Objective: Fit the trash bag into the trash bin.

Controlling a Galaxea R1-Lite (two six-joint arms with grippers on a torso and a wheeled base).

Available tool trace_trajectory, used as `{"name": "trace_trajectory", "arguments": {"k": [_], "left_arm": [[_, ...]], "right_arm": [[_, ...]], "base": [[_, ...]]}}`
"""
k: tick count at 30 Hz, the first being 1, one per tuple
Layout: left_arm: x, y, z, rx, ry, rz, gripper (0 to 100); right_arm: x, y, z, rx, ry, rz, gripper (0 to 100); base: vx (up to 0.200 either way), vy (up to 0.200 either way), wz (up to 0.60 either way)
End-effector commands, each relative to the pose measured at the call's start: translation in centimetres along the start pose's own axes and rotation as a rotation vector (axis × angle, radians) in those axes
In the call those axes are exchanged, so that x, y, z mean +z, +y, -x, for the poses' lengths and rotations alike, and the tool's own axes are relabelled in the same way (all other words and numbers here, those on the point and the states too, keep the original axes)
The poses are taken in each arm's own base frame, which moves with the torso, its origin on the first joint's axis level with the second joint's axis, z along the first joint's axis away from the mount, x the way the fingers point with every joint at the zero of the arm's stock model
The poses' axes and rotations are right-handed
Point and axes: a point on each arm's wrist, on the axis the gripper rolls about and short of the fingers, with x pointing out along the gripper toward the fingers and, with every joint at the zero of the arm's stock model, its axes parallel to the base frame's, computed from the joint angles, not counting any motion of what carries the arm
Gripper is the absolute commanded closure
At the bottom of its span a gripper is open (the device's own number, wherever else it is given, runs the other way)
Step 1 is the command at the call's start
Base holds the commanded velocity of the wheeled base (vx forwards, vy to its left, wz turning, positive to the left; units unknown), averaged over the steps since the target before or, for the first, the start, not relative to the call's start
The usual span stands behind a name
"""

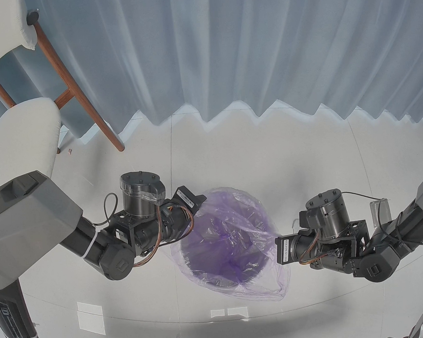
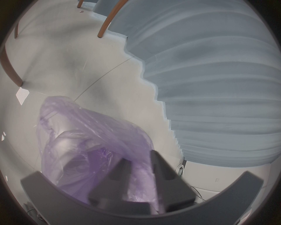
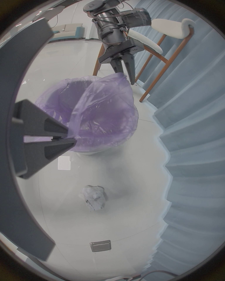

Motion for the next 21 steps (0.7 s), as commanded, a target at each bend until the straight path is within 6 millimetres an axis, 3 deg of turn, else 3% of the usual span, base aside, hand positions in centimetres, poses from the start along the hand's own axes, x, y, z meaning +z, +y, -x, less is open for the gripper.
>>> {"name": "trace_trajectory", "arguments": {"k": [1,8,21], "left_arm": [[1.0,-1.9,-1.3,-0.026,0.002,0.003,100],[1.8,-3.7,-3.9,-0.066,0.051,-0.001,100],[2.3,-4.2,-6.8,-0.031,0.194,0.014,100]], "right_arm": [[1.7,-1.6,-0.1,0.019,-0.038,-0.041,100],[3.5,-4.7,-0.7,0.049,-0.106,-0.094,100],[4.2,-8.2,-2.5,0.050,-0.087,-0.148,100]], "base": [[0.000,0.000,0.00],[0.000,0.000,0.00],[0.000,0.000,0.00]]}}
